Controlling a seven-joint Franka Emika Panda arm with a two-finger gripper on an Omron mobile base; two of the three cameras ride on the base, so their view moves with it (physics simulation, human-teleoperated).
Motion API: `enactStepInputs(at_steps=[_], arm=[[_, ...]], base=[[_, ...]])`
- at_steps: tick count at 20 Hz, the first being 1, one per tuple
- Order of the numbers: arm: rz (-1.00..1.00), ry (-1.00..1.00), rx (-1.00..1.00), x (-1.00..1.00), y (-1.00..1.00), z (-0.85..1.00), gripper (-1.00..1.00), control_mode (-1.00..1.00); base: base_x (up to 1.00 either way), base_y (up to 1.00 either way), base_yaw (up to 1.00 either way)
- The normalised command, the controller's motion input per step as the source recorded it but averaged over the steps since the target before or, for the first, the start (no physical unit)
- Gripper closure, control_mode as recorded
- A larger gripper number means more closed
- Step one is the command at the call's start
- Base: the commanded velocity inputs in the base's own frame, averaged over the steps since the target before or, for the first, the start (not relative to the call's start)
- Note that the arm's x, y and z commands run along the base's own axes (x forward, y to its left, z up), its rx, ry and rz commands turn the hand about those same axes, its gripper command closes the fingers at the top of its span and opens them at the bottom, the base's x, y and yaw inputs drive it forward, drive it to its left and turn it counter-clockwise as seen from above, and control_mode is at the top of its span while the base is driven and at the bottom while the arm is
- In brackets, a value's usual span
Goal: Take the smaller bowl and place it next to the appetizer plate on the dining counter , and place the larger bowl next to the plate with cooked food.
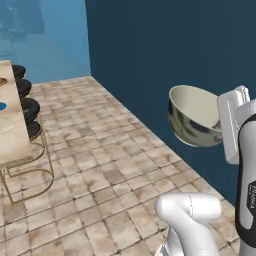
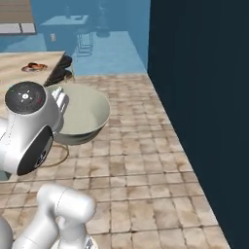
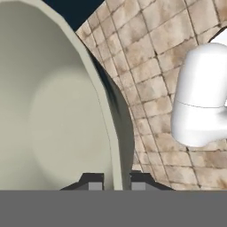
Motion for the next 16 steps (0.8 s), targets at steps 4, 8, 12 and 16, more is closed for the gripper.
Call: enactStepInputs(at_steps=[4,8,12,16], arm=[[0.00,0.00,0.00,0.00,0.00,0.00,1.00,1.00],[0.00,0.00,0.00,0.00,0.00,0.00,1.00,1.00],[0.00,0.00,0.00,0.00,0.00,0.00,1.00,1.00],[0.00,0.00,0.00,0.00,0.00,0.00,1.00,1.00]], base=[[1.00,-0.73,0.51],[1.00,-0.69,0.52],[1.00,-0.60,0.54],[1.00,-0.64,0.53]])
